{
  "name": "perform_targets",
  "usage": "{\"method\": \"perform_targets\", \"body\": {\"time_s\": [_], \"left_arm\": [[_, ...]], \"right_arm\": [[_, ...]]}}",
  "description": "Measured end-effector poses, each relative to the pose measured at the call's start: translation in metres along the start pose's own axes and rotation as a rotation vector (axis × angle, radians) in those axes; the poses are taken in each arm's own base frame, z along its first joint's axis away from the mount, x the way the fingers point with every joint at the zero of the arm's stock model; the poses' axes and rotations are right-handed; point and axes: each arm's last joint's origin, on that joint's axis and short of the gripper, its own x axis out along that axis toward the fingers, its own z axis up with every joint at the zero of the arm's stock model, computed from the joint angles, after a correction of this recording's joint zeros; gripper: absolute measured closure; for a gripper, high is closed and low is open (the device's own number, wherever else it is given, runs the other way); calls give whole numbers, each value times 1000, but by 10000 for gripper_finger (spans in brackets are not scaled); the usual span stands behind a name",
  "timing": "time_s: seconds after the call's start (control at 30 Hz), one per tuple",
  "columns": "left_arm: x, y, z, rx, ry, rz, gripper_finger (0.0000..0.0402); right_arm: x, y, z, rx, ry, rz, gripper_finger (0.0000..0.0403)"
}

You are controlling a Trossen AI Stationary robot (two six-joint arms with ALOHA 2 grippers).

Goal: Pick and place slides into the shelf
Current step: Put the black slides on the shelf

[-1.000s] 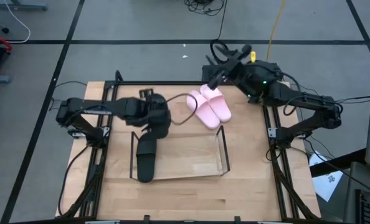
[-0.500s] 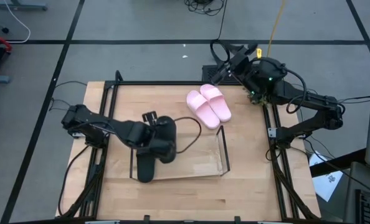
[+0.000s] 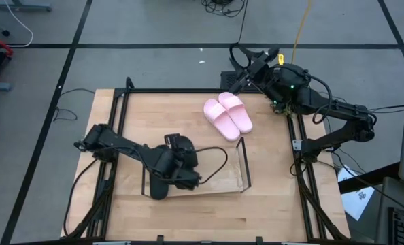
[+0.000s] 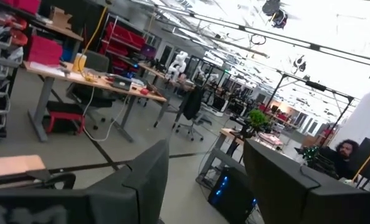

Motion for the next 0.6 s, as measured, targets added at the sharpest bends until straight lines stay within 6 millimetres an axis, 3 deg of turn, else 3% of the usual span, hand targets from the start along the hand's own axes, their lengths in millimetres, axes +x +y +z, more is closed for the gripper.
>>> {"method": "perform_targets", "body": {"time_s": [0.6], "left_arm": [[11, -32, -1, 64, 23, 29, 401]], "right_arm": [[0, 2, -4, -18, 34, 19, 206]]}}
